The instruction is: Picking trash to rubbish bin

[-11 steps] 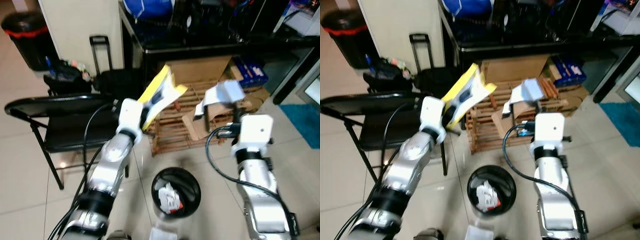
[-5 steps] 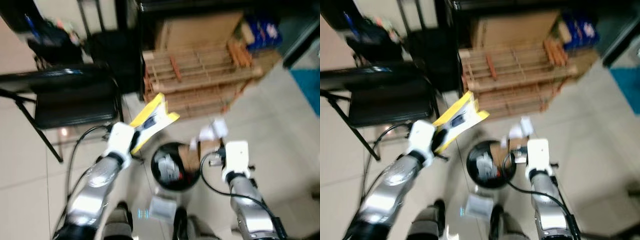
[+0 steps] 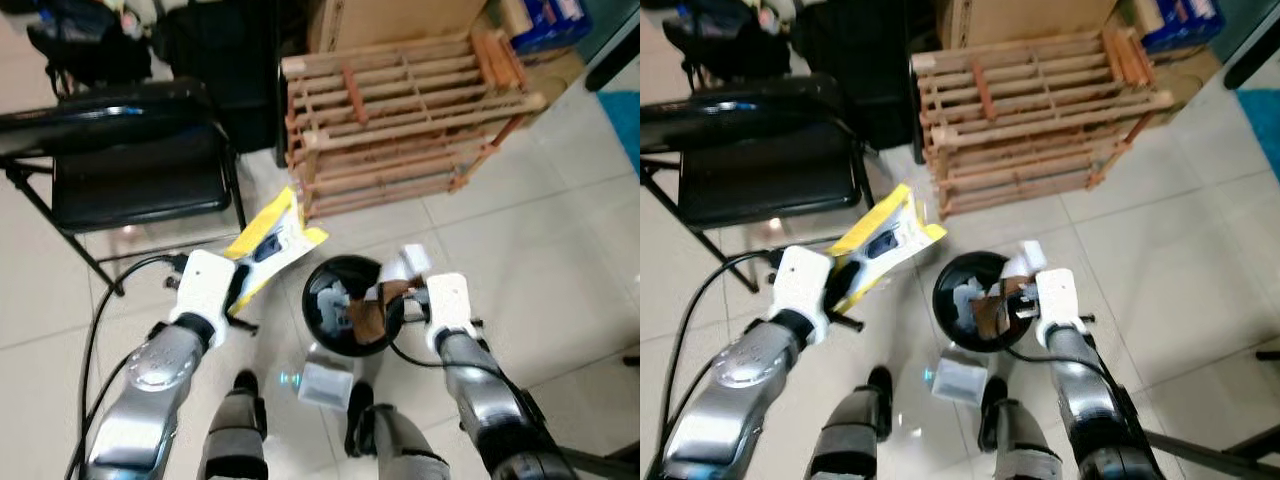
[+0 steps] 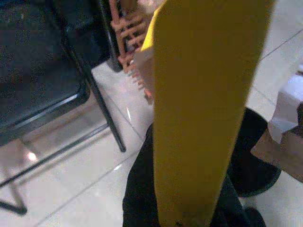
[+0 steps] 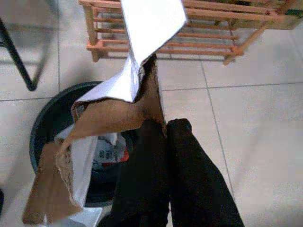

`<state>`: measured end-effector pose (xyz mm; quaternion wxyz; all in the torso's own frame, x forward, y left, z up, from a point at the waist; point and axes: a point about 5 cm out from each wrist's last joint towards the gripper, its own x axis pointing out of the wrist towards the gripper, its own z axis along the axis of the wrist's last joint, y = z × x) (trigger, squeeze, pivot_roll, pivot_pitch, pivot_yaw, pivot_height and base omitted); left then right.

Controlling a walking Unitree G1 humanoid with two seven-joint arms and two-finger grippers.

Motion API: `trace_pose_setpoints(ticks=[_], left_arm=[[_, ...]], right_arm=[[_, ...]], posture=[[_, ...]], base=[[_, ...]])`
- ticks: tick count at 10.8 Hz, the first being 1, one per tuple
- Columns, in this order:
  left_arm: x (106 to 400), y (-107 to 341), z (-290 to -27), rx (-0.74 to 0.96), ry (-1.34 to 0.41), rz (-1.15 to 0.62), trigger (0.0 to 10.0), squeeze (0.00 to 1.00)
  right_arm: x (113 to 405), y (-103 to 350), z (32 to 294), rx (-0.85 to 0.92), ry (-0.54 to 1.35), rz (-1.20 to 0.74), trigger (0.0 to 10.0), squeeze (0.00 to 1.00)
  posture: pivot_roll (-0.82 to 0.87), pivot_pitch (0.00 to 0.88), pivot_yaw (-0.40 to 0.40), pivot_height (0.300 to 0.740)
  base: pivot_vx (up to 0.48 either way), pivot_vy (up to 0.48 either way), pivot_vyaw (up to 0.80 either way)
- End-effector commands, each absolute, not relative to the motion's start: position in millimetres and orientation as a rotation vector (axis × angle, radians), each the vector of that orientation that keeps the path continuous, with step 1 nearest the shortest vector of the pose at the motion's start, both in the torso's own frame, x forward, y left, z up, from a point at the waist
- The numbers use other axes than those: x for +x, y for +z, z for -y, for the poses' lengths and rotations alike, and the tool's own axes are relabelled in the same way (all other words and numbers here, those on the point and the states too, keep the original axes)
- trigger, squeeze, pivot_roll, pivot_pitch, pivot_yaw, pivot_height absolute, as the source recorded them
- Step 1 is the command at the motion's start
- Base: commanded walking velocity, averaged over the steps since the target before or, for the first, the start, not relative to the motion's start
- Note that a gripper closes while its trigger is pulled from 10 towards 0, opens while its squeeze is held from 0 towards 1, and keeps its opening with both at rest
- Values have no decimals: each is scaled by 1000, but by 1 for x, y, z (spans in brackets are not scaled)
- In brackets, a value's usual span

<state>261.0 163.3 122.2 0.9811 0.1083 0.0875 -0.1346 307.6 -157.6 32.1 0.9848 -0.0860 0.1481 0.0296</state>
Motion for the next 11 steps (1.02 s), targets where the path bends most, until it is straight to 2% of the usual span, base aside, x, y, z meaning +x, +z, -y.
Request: trace_pose_setpoints(ticks=[1, 2, 3, 4, 7, 11], left_arm=[[255, 120, -163, 208, -281, -198, 10000, 0], [254, 118, -161, 199, -296, -227, 10000, 0], [240, 107, -149, 173, -454, -345, 10000, 0], [236, 106, -149, 182, -477, -357, 10000, 0], [224, 95, -157, 210, -517, -465, 10000, 0], [223, 97, -170, 274, -490, -476, 10000, 0]], right_arm=[[301, 21, 161, -167, 60, -334, 10000, 0], [304, 24, 160, -169, 61, -323, 10000, 0], [309, 26, 162, -173, 48, -311, 10000, 0], [310, 26, 163, -177, 44, -310, 10000, 0], [314, 26, 163, -196, 32, -316, 10000, 0], [315, 26, 161, -198, 44, -309, 10000, 0]], posture=[[502, 438, -76, 740], [501, 435, -77, 740], [501, 432, -76, 740], [501, 432, -76, 740], [519, 444, -60, 740], [532, 439, -59, 740]], base=[[0, 0, 0], [0, 0, 0], [0, 0, 0], [0, 0, 0], [0, 0, 0], [0, 0, 0]])
